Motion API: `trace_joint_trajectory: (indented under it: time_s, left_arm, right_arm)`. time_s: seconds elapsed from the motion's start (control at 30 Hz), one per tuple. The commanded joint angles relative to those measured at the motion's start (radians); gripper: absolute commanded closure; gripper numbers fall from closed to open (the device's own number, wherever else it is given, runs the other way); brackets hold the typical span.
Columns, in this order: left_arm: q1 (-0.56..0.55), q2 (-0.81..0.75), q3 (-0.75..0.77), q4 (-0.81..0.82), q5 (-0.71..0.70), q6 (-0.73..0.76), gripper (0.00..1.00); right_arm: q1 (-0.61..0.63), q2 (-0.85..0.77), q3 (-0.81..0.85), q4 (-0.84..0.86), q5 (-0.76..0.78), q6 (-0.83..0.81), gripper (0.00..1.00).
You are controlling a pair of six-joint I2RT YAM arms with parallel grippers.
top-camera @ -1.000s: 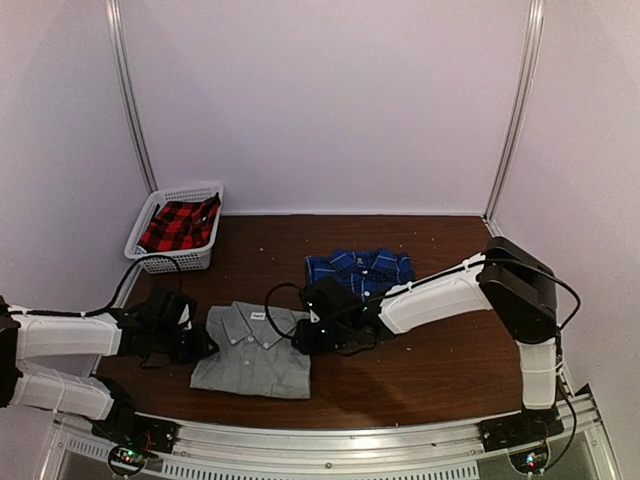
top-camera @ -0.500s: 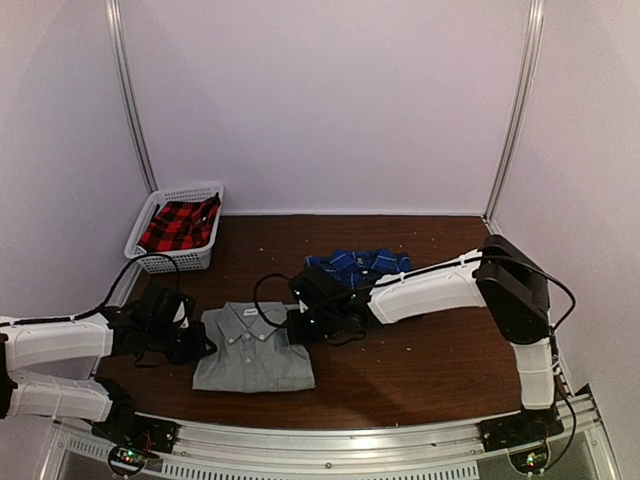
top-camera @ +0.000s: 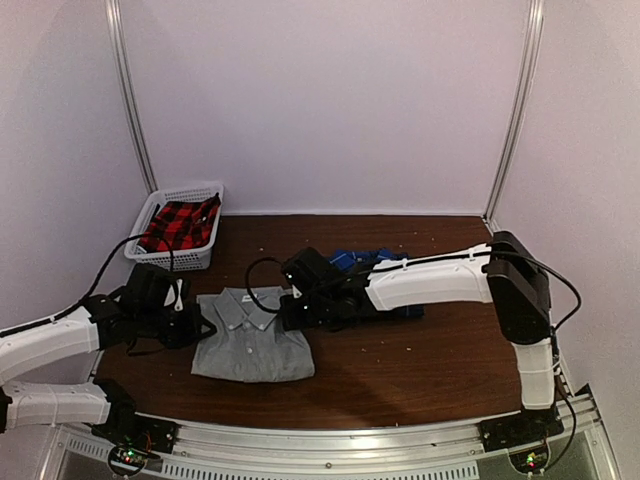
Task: Fold and stack the long sleeve shirts
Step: Pick up the square-folded shirt from the center of the board, then place the square-folded shirt on the square-folded shirt.
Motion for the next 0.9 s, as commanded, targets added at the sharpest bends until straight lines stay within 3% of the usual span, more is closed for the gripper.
trace_joint_trajectory:
  time_s: [0.0,0.4,0.87]
  left_arm:
    - [0.003,-0.004,0.065,0.025,0.054,0.033,1.00]
    - [-0.040,0.133,0.236,0.148,0.127,0.031,1.00]
    - [-0.179,0.716,0.746,0.258,0.099,0.064,1.00]
  right_arm:
    - [0.001,-0.057,0.076,-0.047,0.041,-0.049,1.00]
    - [-0.089,-0.187,0.030,-0.109,0.076,-0.120,1.00]
    - [-0.381,-0.358,-0.141,-0.124,0.080,-0.266,1.00]
